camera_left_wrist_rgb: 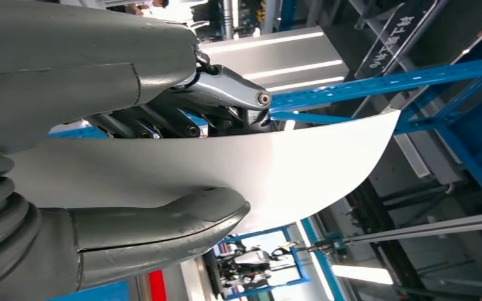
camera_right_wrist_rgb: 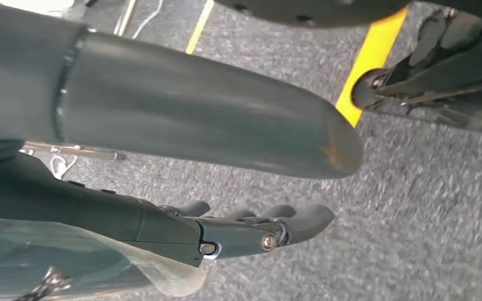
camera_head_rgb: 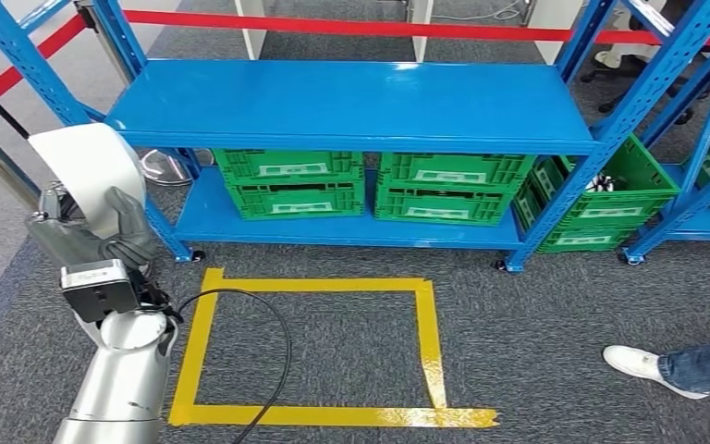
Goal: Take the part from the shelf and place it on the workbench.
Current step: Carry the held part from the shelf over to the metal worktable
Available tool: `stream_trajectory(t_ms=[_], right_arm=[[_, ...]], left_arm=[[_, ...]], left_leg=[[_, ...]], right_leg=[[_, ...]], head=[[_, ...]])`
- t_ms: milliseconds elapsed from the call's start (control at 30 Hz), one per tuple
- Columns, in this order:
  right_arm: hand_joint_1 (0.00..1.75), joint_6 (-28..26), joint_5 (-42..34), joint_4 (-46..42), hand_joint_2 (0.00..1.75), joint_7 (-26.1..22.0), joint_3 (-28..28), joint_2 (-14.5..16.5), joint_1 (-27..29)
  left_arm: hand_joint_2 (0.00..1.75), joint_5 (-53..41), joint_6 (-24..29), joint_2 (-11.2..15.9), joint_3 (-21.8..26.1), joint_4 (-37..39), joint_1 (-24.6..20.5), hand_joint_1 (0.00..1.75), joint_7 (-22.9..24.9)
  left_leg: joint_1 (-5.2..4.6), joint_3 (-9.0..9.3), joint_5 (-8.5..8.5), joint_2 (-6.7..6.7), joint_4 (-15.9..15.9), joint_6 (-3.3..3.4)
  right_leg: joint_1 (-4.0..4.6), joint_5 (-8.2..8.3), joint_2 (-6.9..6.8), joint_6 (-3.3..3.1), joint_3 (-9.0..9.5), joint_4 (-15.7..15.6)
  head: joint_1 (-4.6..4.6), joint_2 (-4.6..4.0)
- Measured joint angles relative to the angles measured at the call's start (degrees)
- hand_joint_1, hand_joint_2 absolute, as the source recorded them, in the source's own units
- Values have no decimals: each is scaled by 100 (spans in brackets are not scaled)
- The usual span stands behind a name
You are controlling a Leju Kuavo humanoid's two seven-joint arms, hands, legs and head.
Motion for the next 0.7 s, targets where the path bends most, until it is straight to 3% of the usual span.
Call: stream_trajectory(t_ms=[67,100,133,233,300,367,400,433,467,500,567,600,633,700], right_arm=[[0,-30,10,-1,0,-42,-3,-2,3],[0,-28,29,-1,0,-58,-3,-2,7],[0,-22,51,-1,0,-65,-3,-2,13],[0,-10,108,-1,0,-65,-3,6,32],[0,-8,120,0,0,-67,-3,13,33],[0,-5,125,1,0,-69,-3,12,36],[0,-3,128,1,0,-69,-3,12,37],[0,-2,133,1,0,-68,-3,12,37],[0,1,140,1,0,-68,-3,12,36],[0,5,146,1,0,-67,-3,12,33],[0,13,160,1,0,-67,-3,13,29],[0,13,163,1,0,-66,-3,13,29],[0,7,167,1,0,-66,-3,13,29],[0,-8,166,1,0,-66,-3,12,24]], left_arm=[[175,1,2,0,4,-3,4,175,0],[175,9,3,0,3,-7,6,175,-1],[175,27,3,1,3,-11,11,175,-2],[175,92,5,17,4,-25,39,175,1],[175,116,6,28,5,-36,50,175,13],[175,128,6,32,9,-39,65,175,41],[175,134,6,34,13,-39,78,175,54],[175,147,6,36,17,-39,92,175,64],[175,175,6,37,21,-40,103,175,72],[175,221,6,37,24,-44,109,175,79],[175,331,6,39,25,-63,109,175,87],[175,374,6,41,24,-73,108,175,87],[175,401,6,45,25,-80,108,175,88],[175,419,8,55,36,-90,115,175,89]], left_leg=[[-14,-39,8,-55,46,-41],[-21,-74,19,-79,68,-72],[-25,-108,38,-112,82,-110],[-11,-182,39,-193,134,-212],[-3,-361,-237,-133,547,-273],[14,-681,-642,-59,1337,-323],[21,-801,-757,-46,1652,-334],[24,-831,-765,-39,1776,-335],[26,-753,-665,-27,1670,-328],[23,-564,-477,8,1334,-308],[-20,-130,-170,222,494,-233],[-50,0,-101,316,216,-193],[-77,42,-98,372,95,-161],[-84,16,-83,295,67,-105]], right_leg=[[-17,263,162,-19,368,-734],[-22,301,227,-32,466,-934],[-20,284,259,-48,499,-1000],[-32,329,136,-134,488,-1011],[-52,357,34,-189,480,-1026],[-40,363,-69,-210,464,-1024],[-35,364,-123,-212,457,-1022],[-31,364,-176,-213,455,-1021],[-28,364,-228,-212,458,-1020],[-25,362,-278,-210,467,-1020],[-6,352,-368,-191,477,-1016],[6,350,-412,-170,473,-1014],[16,349,-458,-147,467,-1014],[26,350,-552,-87,469,-1028]], head=[[-4,0],[-7,0],[-9,0],[-14,0],[-48,0],[-76,0],[-76,0],[-78,0],[-78,0],[-78,0],[-77,0],[-74,0],[-72,0],[-68,0]])
